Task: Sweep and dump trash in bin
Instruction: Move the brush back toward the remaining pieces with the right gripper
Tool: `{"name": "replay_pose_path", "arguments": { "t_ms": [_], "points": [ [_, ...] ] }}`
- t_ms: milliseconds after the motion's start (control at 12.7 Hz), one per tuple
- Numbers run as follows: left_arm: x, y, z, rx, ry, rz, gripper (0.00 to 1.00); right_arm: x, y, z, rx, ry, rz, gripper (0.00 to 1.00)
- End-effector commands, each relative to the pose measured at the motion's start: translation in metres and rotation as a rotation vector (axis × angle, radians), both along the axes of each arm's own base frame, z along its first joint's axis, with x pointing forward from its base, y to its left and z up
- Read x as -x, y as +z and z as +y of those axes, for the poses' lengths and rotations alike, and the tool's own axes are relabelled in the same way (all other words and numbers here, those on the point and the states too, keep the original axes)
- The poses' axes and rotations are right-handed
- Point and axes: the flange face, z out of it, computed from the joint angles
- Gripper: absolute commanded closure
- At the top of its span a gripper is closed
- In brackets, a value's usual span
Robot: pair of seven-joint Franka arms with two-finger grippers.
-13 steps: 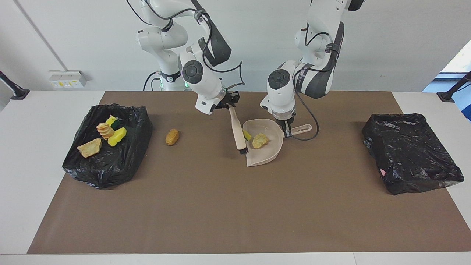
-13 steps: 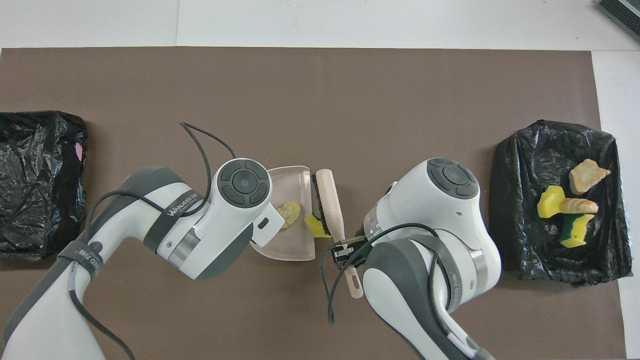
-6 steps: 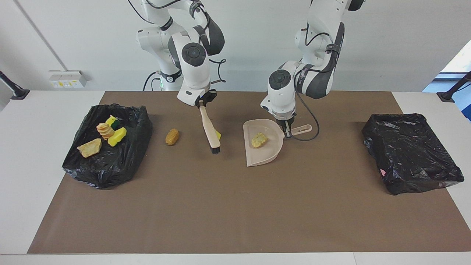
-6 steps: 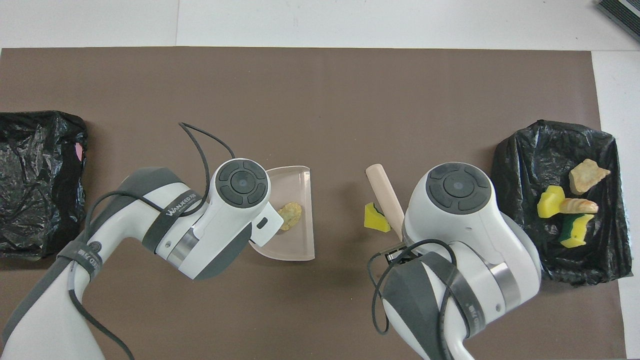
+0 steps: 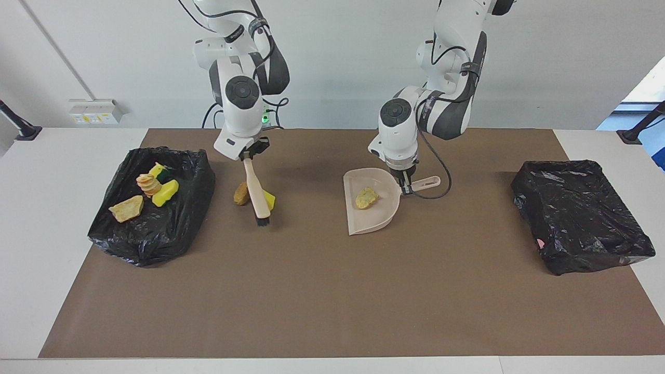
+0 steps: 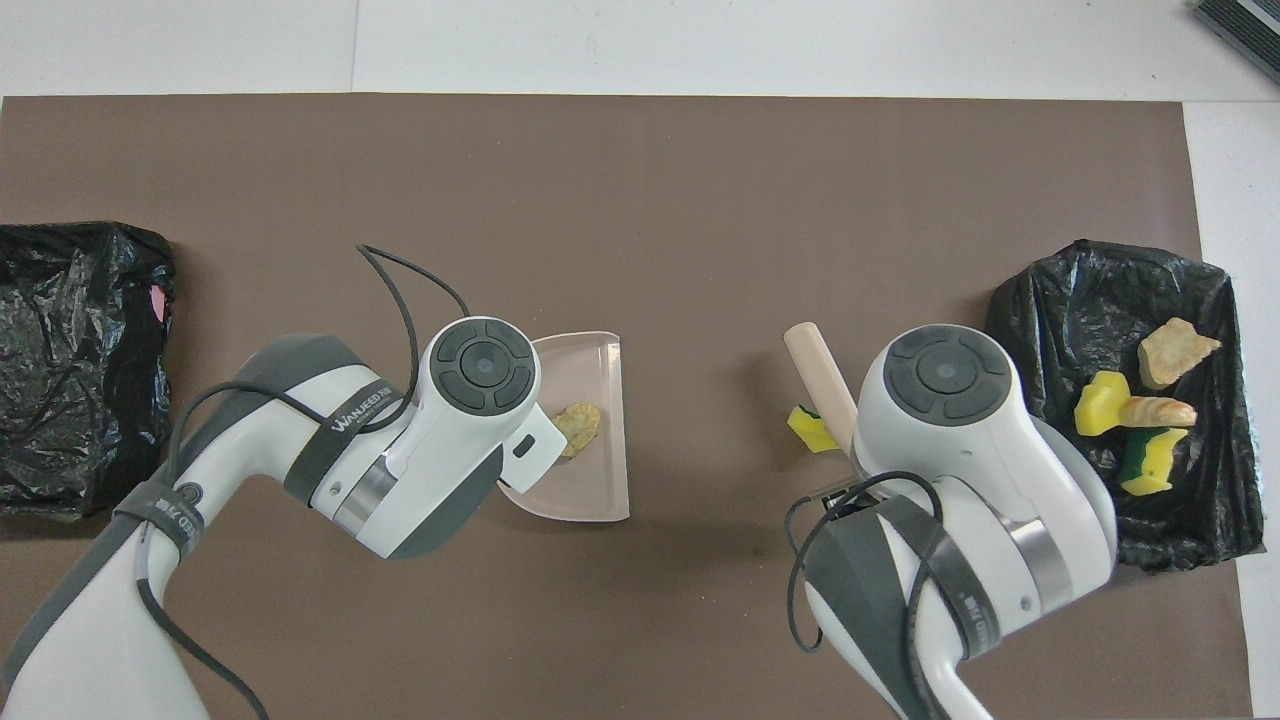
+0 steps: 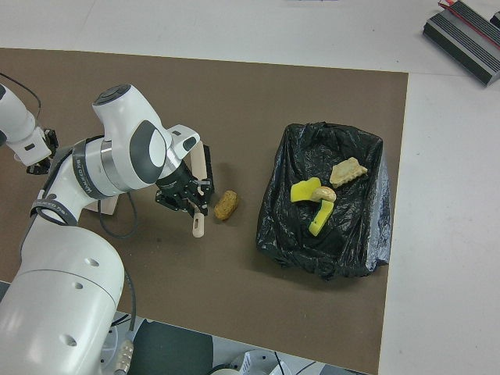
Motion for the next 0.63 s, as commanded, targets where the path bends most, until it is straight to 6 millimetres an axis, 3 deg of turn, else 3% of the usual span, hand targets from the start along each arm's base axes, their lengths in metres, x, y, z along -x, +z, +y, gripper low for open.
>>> {"name": "replay_pose_path", "arguments": {
  "t_ms": [0, 78, 314, 549],
  "points": [
    [0.008, 0.001, 0.007, 0.010, -0.014, -0.004, 1.00, 0.009, 0.003, -0.037, 0.046, -0.061, 0.011, 1.00],
    [0.008, 0.001, 0.007, 0.010, -0.015, -0.004, 1.00, 0.011, -0.001, -0.051, 0.040, -0.093, 0.014, 1.00],
    [0.008, 0.001, 0.007, 0.010, -0.013, -0.004, 1.00, 0.018, -0.004, -0.055, 0.054, -0.140, 0.011, 1.00],
    [0.006, 0.001, 0.010, 0.009, -0.009, -0.003, 1.00, 0.024, -0.021, -0.063, 0.055, -0.158, 0.039, 1.00]
  ]
}}
